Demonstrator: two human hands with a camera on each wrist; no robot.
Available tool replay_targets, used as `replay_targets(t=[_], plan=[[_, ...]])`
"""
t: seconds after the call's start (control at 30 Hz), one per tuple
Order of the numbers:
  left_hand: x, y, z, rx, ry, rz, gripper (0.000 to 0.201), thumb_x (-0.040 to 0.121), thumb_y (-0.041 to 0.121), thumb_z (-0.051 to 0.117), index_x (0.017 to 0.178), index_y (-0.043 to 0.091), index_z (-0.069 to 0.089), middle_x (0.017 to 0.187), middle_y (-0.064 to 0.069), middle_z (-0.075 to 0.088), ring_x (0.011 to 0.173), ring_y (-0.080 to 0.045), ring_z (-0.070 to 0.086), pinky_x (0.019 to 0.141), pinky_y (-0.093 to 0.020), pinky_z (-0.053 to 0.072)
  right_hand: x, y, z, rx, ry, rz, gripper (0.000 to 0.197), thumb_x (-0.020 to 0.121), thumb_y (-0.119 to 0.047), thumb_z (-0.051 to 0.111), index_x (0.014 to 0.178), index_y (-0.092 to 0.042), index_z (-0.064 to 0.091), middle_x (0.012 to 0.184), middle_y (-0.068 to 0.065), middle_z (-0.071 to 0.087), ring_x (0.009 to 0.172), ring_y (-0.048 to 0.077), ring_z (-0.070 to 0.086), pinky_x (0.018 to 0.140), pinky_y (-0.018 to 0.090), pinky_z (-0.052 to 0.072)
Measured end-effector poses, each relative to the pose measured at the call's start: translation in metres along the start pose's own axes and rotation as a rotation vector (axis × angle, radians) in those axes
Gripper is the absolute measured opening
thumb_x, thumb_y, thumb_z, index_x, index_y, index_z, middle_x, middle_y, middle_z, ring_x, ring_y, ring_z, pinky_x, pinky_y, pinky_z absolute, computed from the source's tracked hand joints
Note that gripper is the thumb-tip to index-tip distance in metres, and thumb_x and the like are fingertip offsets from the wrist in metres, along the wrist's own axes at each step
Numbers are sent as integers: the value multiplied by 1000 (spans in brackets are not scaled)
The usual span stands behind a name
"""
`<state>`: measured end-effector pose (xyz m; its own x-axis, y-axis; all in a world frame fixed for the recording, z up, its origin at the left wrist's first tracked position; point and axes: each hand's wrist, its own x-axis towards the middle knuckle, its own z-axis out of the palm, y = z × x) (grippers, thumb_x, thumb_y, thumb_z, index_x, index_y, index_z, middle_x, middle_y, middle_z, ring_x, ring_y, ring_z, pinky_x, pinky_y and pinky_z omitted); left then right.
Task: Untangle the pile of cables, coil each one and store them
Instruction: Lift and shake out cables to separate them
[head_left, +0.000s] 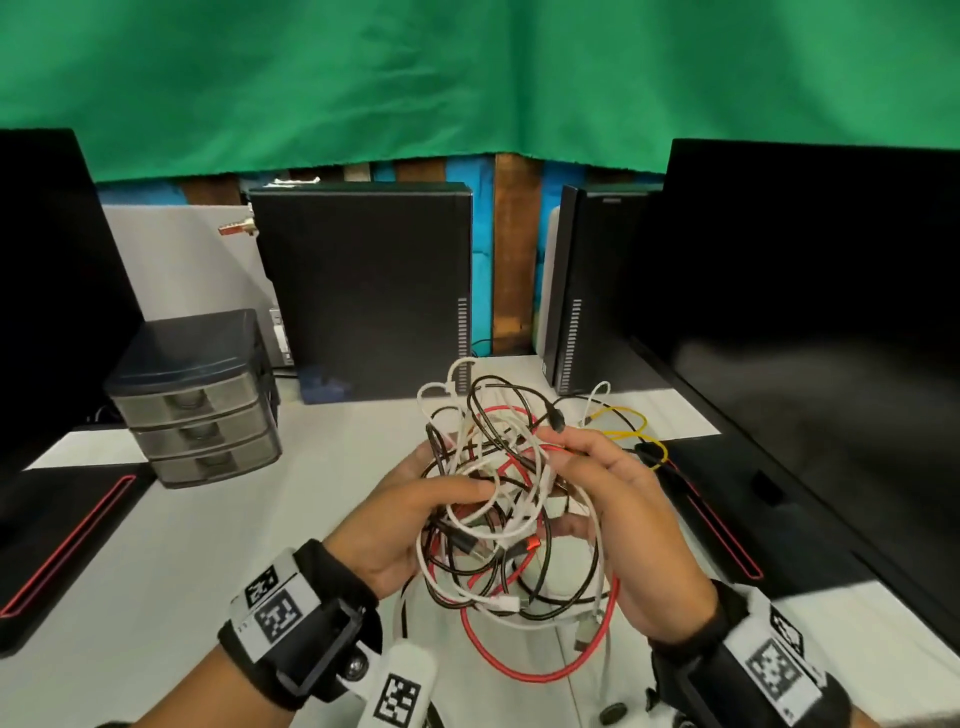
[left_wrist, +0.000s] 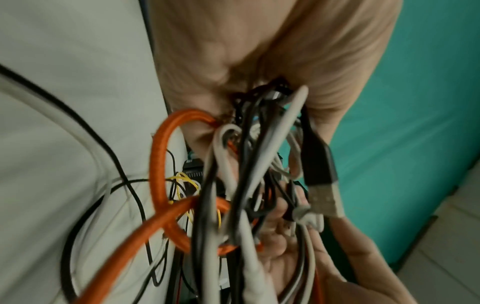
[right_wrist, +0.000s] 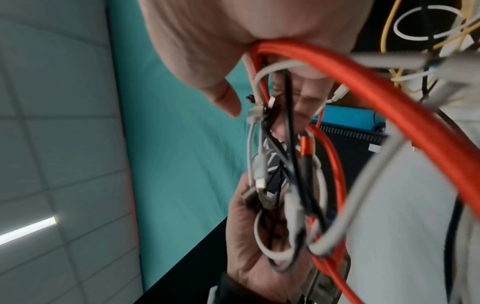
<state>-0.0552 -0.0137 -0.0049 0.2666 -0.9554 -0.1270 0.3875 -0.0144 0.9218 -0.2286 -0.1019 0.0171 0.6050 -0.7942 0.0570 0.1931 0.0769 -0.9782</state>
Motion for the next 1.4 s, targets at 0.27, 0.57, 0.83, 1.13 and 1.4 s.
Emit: replay_targets(t=[0.27,0.57,0.83,1.13,1.4], plan=[[-4,9,0,4,0,159,67,70,-4,77,128,24,59,111,-18,72,86,-31,72,55,-34,61,15,-12,-20,-255,64,-80,20,93,-27,67,87,-10,75,81,0,75,77,14,67,75,31,54],[-5,10,4,117,100,256,65,80,-13,69,129,29,57,114,-13,73,107,-34,69,84,-42,57,8,-4,-15,-514,134,-475,8,84,-23,77,88,-29,73,93,-11,70,95,14,66,85,36,55],[-9,9,13,197,91,305,61,84,-16,63,125,28,56,109,-8,75,97,-26,73,78,-40,61,13,6,-15,-543,126,-350,15,79,-34,82,82,-25,70,82,-8,71,82,10,67,76,29,53],[-2,19,-7,97,156,290,57,70,12,74,124,20,60,99,-11,75,78,-22,70,68,-33,61,27,-24,-37,-292,207,-275,32,104,-22,52,81,-9,70,69,3,68,61,11,58,56,26,45],[-5,32,-22,190,86,273,61,76,-9,70,128,19,56,80,1,73,63,-9,69,52,-16,52,35,-39,-57,-230,283,-264,33,106,-25,48,81,-12,65,52,2,49,45,13,42,43,19,35]])
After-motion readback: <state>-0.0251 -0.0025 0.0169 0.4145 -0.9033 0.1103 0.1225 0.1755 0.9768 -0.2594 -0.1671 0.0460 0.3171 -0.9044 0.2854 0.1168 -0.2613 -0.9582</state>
